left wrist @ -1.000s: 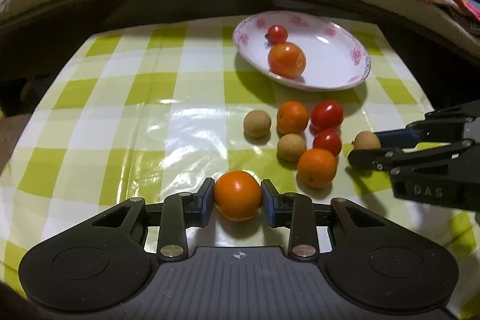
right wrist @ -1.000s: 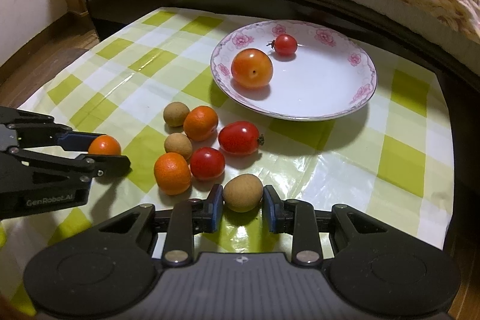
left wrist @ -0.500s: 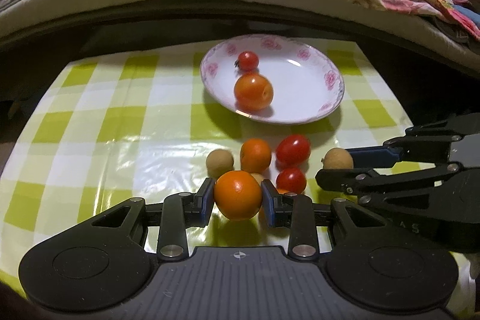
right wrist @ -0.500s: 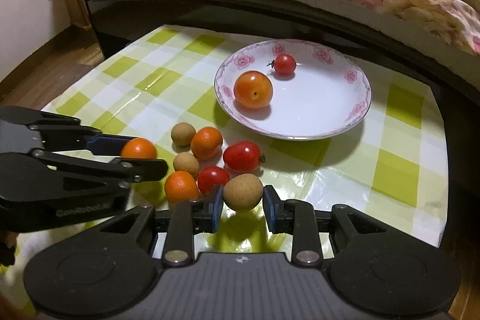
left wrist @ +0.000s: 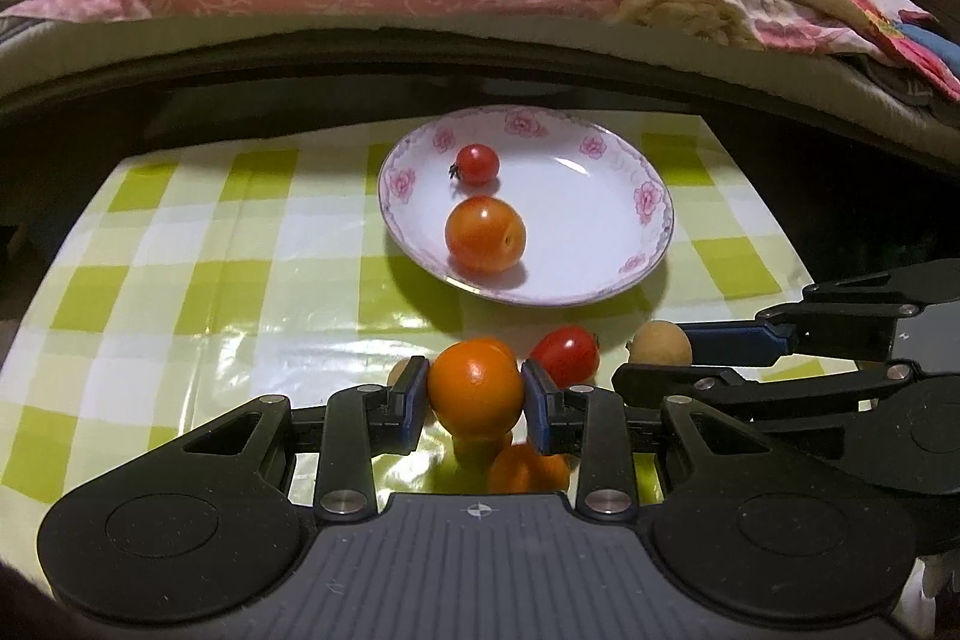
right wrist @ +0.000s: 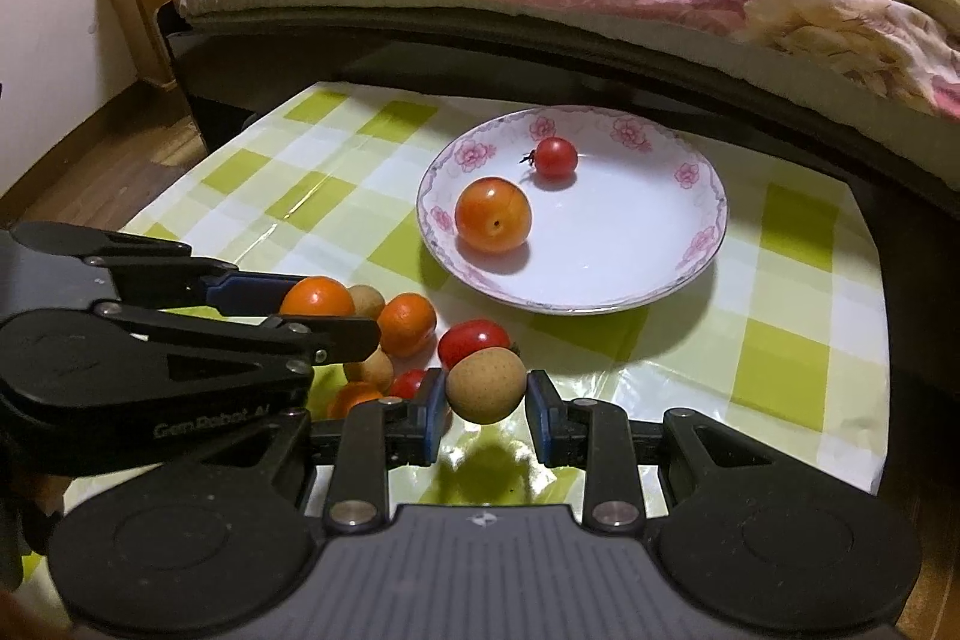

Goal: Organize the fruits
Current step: 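Carry the orange fruit and longan over the white plate with both tools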

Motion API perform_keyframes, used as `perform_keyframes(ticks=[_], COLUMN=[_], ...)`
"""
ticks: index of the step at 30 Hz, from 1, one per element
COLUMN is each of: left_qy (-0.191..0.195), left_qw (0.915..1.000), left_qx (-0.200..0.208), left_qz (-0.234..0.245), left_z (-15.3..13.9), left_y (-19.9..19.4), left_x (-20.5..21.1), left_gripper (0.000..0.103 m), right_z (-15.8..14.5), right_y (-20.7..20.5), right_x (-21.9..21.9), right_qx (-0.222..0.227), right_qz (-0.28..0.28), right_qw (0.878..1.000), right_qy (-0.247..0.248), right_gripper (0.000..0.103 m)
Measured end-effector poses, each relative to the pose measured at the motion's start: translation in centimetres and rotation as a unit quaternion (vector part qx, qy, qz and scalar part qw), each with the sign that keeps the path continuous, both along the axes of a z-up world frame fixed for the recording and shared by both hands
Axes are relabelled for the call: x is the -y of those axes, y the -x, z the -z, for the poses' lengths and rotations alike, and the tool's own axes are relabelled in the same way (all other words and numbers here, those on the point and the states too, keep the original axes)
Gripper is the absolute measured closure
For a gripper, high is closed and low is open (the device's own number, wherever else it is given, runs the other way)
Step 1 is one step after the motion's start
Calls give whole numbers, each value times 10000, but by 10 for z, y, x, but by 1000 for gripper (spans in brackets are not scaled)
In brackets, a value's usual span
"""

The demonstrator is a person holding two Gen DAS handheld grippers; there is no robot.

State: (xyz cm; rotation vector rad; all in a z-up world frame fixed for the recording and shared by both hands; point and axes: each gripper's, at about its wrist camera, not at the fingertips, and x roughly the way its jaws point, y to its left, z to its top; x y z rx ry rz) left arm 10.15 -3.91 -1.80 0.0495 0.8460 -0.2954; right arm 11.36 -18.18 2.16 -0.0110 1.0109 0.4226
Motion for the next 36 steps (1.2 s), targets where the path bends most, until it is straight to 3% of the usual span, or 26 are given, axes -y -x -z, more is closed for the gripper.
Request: perform_keyframes(ticks=[20, 36], left_qy=[47, 88], left_qw=[9998, 9999], left_qx=[195, -44], left_qz=[14, -56], left_z=[-7, 11], left_y=[-41, -75], left_x=[17, 19], left_gripper=[63, 64], right_z=[-3, 19], right_y=[-35, -65], right_x=[17, 19], right_qx=[220, 193], right_qz=[464, 375], right_qw=[9987, 9989], right_qy=[49, 191], right_gripper=[71, 71])
